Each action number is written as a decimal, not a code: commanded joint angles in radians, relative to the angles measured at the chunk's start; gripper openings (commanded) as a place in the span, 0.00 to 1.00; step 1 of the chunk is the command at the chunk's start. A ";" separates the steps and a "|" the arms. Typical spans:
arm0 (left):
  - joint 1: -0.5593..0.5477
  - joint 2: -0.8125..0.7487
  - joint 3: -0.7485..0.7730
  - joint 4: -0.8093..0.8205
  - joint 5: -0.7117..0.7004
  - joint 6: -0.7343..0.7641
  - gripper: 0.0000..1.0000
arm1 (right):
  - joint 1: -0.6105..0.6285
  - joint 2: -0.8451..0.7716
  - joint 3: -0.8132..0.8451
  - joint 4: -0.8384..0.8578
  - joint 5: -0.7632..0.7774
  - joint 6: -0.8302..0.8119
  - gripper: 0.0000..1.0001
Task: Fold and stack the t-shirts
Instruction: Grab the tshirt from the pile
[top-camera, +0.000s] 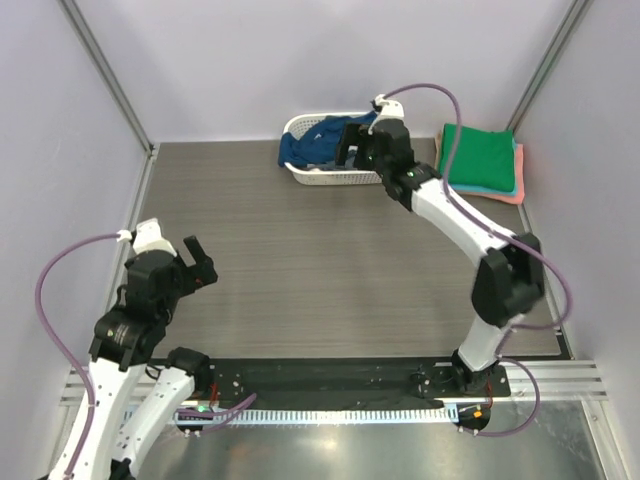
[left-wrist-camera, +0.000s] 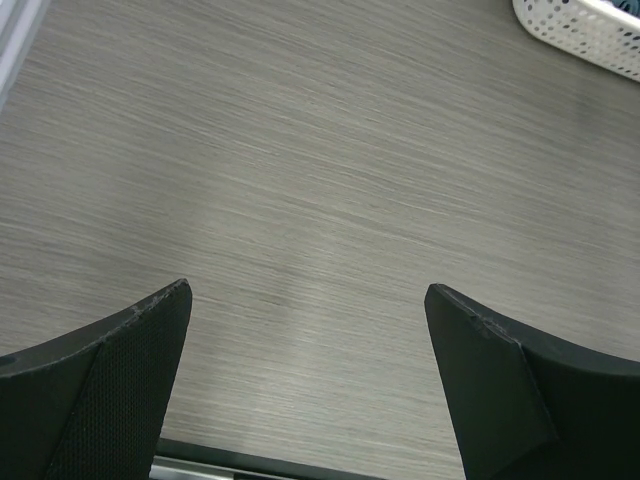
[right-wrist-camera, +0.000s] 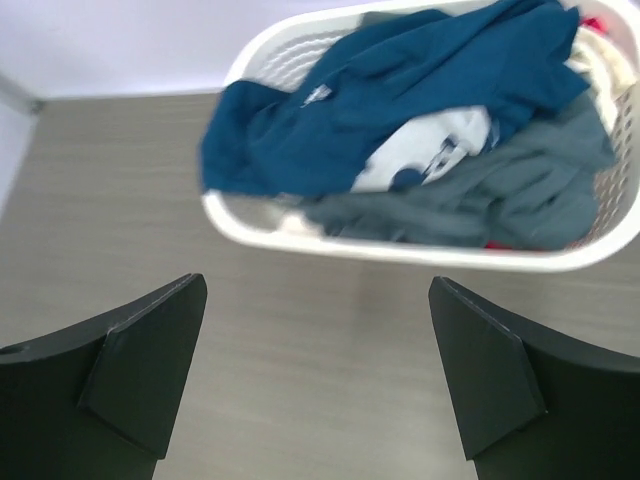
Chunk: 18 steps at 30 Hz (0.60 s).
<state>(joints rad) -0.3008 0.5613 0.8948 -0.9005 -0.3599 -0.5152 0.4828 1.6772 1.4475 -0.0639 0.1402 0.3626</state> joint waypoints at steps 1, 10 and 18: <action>0.000 -0.043 -0.036 0.078 -0.008 0.009 1.00 | -0.050 0.238 0.242 -0.178 0.099 -0.045 1.00; 0.003 -0.046 -0.040 0.077 -0.005 0.009 1.00 | -0.090 0.625 0.753 -0.298 0.130 -0.090 1.00; 0.038 -0.064 -0.043 0.083 0.021 0.010 1.00 | -0.108 0.719 0.890 -0.297 0.118 -0.094 0.97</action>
<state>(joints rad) -0.2829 0.5076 0.8520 -0.8646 -0.3515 -0.5152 0.3809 2.4153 2.2532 -0.3935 0.2417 0.2844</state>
